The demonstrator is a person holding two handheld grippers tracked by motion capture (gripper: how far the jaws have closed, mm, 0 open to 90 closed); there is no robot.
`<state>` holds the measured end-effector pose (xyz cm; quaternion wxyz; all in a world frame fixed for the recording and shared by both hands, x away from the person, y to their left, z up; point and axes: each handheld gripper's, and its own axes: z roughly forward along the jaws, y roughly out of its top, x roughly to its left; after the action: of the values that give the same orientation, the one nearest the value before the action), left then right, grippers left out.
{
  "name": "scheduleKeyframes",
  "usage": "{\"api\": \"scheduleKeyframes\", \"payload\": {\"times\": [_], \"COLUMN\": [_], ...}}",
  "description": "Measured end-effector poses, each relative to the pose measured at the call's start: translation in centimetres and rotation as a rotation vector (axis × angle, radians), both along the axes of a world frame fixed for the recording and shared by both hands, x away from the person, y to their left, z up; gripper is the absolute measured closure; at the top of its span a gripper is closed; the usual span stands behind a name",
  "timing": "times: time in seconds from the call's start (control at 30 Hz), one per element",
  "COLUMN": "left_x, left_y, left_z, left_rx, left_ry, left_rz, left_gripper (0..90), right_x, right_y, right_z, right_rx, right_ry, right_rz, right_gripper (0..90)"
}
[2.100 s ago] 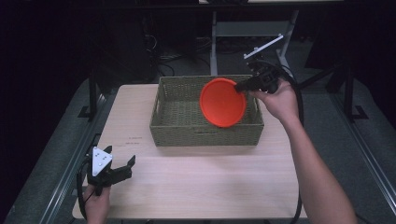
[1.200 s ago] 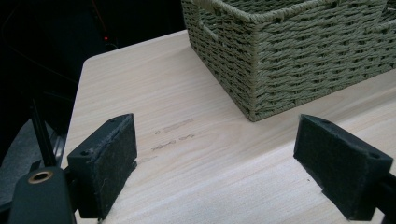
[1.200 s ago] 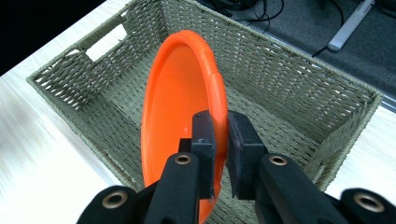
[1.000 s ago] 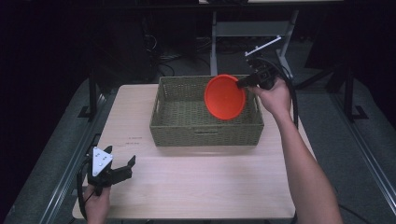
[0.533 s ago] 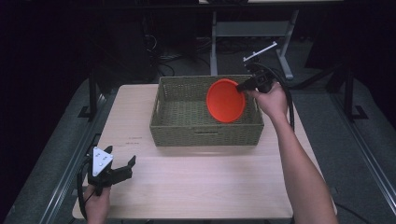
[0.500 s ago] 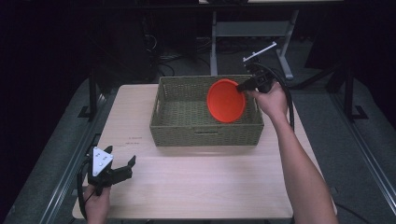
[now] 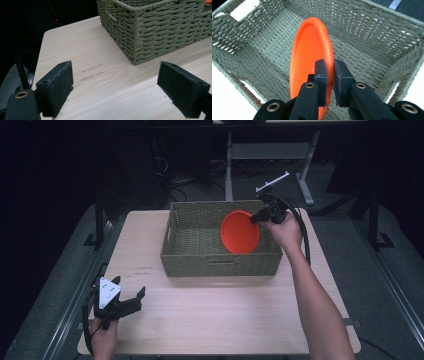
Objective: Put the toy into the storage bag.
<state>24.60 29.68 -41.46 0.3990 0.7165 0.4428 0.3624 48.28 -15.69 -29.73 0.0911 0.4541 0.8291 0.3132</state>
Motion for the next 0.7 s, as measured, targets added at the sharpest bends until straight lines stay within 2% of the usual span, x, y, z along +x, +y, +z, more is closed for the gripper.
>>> {"api": "scheduleKeyframes", "payload": {"times": [0.2, 0.57, 0.7], "left_x": [0.0, -0.1, 0.0], "left_y": [0.0, 0.0, 0.0], "left_z": [0.0, 0.0, 0.0], "left_rx": [-0.004, -0.001, -0.001], "left_ry": [-0.001, -0.003, -0.002], "left_rz": [0.002, 0.002, 0.0], "left_gripper": [12.8, 12.8, 12.8], "right_x": [0.4, 0.7, 0.9], "right_y": [0.4, 1.3, 1.5], "right_z": [-1.0, -1.8, -2.7], "right_rx": [0.016, 0.022, 0.023], "right_ry": [0.02, 0.027, 0.042], "right_rz": [-0.003, 0.001, -0.004], "right_gripper": [81.9, 81.8, 81.8]}}
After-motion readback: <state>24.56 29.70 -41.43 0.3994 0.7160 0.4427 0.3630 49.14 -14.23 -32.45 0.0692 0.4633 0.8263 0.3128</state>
